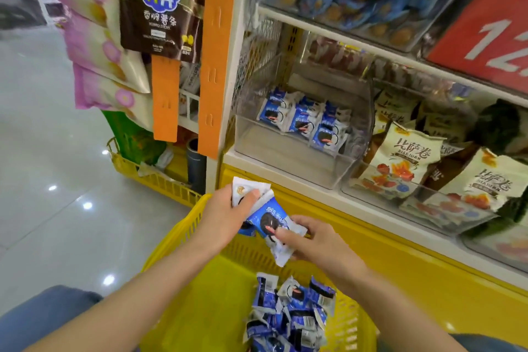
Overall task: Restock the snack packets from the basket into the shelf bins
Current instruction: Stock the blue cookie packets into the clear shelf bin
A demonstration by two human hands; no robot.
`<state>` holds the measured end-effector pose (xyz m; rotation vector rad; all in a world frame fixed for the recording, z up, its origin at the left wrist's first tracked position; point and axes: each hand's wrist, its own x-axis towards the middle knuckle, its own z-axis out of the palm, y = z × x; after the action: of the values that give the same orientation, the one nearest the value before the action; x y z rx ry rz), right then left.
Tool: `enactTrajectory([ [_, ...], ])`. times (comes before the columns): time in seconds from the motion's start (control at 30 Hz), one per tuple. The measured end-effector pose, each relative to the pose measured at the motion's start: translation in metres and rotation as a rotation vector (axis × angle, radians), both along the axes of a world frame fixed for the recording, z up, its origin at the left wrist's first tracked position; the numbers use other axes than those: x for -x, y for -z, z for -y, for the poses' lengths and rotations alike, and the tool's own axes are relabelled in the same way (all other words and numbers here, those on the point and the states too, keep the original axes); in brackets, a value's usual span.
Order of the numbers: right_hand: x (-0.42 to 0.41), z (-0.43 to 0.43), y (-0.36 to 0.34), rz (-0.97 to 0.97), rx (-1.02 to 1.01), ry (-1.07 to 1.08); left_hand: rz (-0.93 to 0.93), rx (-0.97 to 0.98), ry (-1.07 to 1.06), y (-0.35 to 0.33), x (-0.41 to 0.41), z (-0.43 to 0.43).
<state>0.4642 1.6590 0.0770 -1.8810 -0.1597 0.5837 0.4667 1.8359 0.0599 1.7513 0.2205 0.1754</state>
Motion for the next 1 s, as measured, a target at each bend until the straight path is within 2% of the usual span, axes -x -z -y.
enactTrajectory([
  [0.1, -0.016, -0.01, -0.02, 0.063, 0.076, -0.022, 0.027, 0.007, 0.007, -0.006, -0.012, -0.008],
  [0.23, -0.059, -0.016, -0.061, 0.256, 0.114, 0.027, 0.012, 0.208, 0.035, -0.021, -0.03, -0.019],
  [0.33, -0.105, -0.025, -0.085, 0.416, 0.094, 0.186, 0.007, 0.24, 0.0, -0.031, -0.043, -0.036],
  [0.43, -0.156, -0.04, -0.085, 0.589, 0.218, 0.34, 0.01, 0.298, -0.024, -0.034, -0.054, -0.049],
  [0.5, -0.188, -0.048, -0.075, 0.607, 0.371, 0.347, 0.0, 0.35, -0.013, -0.034, -0.059, -0.054],
  [0.7, -0.26, -0.072, -0.039, 0.586, 0.727, 0.077, -0.017, 0.398, 0.001, -0.029, -0.075, -0.057],
  [0.8, -0.278, -0.081, -0.03, 0.534, 0.751, 0.002, -0.05, 0.346, 0.014, -0.026, -0.079, -0.059],
  [1.0, -0.296, -0.091, -0.028, 0.598, 0.815, -0.011, -0.042, 0.356, 0.016, -0.026, -0.087, -0.068],
])
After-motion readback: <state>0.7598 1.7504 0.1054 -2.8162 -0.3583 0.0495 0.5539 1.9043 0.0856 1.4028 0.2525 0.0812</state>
